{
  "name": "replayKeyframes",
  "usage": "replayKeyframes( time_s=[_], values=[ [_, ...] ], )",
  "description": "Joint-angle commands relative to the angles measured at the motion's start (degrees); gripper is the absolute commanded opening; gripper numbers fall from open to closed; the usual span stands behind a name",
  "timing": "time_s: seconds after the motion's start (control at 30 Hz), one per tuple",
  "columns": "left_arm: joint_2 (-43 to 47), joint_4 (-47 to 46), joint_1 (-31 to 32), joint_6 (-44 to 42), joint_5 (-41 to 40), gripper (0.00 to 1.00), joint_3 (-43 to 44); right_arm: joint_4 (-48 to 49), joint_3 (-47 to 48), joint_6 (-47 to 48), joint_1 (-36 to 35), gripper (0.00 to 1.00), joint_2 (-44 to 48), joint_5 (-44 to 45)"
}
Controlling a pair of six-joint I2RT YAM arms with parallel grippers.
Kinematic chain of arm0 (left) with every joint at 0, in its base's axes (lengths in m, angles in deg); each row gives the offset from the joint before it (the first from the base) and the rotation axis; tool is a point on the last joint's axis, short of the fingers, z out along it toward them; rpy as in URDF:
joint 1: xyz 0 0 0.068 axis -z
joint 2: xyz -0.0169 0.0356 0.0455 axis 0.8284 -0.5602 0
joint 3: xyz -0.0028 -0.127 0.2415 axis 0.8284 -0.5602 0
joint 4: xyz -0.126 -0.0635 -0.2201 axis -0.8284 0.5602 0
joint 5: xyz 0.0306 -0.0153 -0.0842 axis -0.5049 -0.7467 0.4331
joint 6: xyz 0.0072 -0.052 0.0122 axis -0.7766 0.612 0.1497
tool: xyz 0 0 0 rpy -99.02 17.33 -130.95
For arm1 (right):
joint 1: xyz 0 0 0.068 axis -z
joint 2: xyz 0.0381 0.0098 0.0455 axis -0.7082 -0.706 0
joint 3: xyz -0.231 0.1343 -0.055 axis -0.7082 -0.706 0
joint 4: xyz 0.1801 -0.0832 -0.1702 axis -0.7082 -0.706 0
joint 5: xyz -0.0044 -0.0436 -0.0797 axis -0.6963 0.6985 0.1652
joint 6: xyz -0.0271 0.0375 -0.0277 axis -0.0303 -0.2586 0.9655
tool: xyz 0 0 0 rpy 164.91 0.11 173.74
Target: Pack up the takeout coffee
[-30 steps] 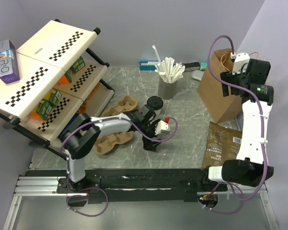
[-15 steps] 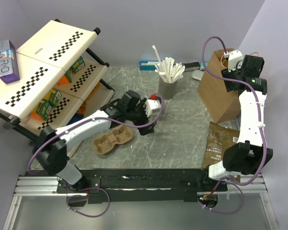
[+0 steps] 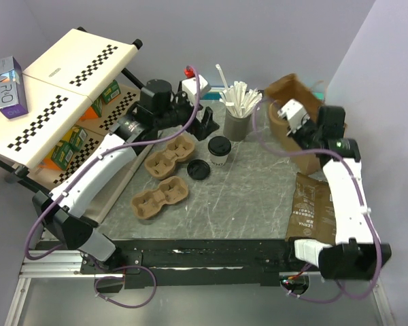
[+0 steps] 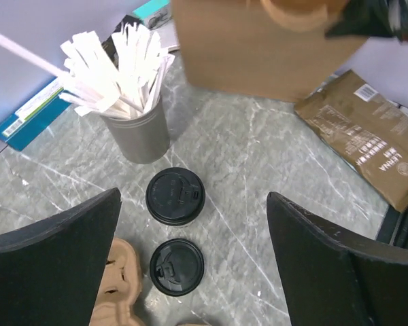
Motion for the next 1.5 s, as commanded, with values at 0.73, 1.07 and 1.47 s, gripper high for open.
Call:
replayKeyframes(
  time_s=[0.73, 1.07, 1.47],
  values=[
    [-10.77, -1.51, 5.72, -30.87, 7.91, 0.95, 10.69, -14.33, -10.0, 8.45, -18.51, 0.09, 18.96, -4.07],
    [-16.74, -3.54, 6.96, -36.23, 7.64, 0.86, 11.21, -15.3, -10.62, 7.75, -18.51, 0.09, 20.71, -4.15],
    [-21.32, 0.51, 7.13, -36.94, 10.71, 0.06, 16.75, -22.41, -0.12, 4.08, -18.95, 0.52, 20.72, -8.45]
  ],
)
